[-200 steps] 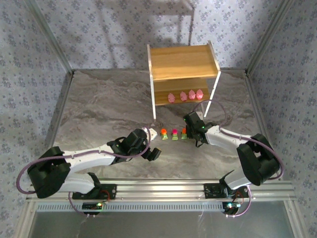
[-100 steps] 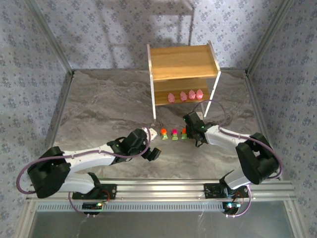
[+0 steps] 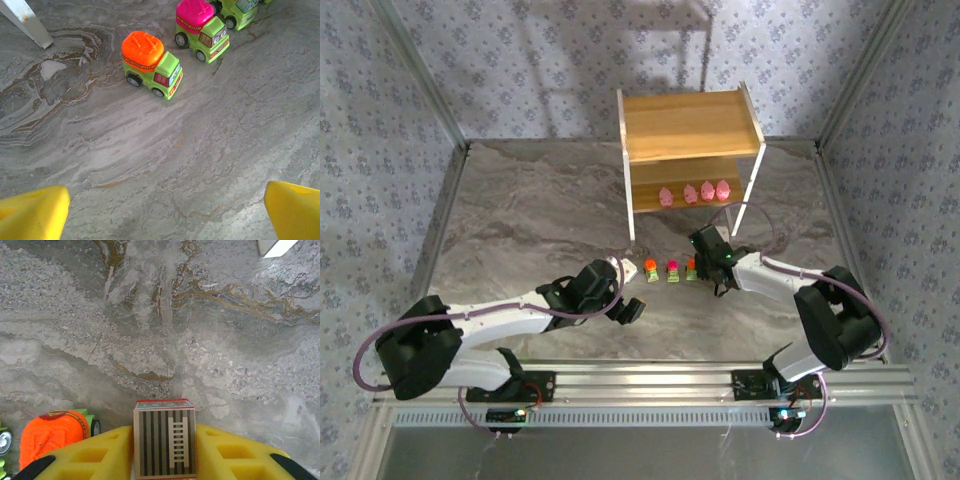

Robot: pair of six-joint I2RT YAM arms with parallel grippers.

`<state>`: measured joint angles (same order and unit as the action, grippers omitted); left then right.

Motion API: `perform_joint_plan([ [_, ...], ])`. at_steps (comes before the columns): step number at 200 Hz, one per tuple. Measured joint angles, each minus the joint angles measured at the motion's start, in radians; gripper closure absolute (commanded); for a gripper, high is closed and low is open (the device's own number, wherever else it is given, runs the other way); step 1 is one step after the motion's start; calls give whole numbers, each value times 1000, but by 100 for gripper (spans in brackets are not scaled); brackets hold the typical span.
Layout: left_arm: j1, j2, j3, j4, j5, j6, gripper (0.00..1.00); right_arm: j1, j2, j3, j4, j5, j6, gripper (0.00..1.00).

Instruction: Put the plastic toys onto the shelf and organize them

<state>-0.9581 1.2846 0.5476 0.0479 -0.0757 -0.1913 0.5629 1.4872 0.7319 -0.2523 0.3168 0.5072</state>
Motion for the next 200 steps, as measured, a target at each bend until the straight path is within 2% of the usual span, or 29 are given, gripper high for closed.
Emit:
perform_joint_plan([
  [113,0,0,2,0,0,0,0,0,2,0,3,0,0,66],
  [167,0,0,2,0,0,0,0,0,2,0,8,0,0,73],
  [200,0,0,2,0,0,0,0,0,2,0,9,1,0,74],
])
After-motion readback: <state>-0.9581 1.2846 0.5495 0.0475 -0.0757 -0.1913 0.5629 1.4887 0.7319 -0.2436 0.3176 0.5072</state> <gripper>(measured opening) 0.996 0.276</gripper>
